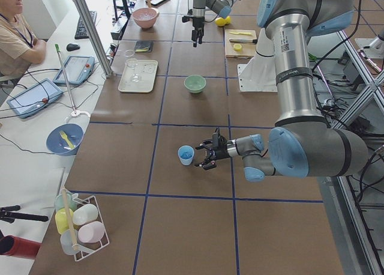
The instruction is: Pour ice into bowl
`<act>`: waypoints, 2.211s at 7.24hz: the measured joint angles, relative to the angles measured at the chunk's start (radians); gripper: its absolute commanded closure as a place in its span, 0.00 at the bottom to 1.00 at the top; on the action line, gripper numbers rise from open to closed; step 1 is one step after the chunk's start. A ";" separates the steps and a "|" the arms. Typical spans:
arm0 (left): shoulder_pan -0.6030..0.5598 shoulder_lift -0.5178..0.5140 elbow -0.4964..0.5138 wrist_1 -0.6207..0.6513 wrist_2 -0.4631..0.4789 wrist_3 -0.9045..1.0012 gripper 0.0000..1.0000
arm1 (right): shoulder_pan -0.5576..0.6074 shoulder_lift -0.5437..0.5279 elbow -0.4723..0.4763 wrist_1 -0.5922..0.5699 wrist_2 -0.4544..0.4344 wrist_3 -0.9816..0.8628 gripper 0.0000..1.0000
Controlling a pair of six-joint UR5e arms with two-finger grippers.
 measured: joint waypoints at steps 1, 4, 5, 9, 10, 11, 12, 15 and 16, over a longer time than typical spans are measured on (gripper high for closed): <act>0.000 -0.017 0.019 -0.002 0.016 0.013 0.02 | 0.000 -0.002 0.005 0.000 0.000 0.000 0.00; -0.006 -0.053 0.035 -0.005 0.024 0.060 0.02 | 0.000 -0.003 0.008 0.000 0.000 0.000 0.00; -0.019 -0.060 0.043 -0.005 0.022 0.064 0.02 | 0.000 -0.003 0.008 0.000 0.000 0.000 0.00; -0.116 -0.138 0.099 0.002 0.014 0.082 0.02 | 0.000 -0.006 0.007 0.000 0.000 0.000 0.00; -0.130 -0.158 0.116 0.003 0.009 0.084 0.02 | 0.000 -0.006 0.007 0.000 0.000 0.000 0.00; -0.142 -0.167 0.125 0.003 0.001 0.085 0.02 | 0.000 -0.005 0.007 0.000 0.000 0.000 0.00; -0.153 -0.171 0.132 0.003 -0.004 0.085 0.02 | 0.000 -0.004 0.007 0.000 0.000 0.000 0.00; -0.164 -0.174 0.141 0.001 -0.007 0.084 0.89 | 0.000 -0.002 0.008 0.000 0.000 0.000 0.00; -0.166 -0.175 0.140 0.000 -0.008 0.090 1.00 | 0.000 -0.001 0.008 0.000 0.000 0.000 0.00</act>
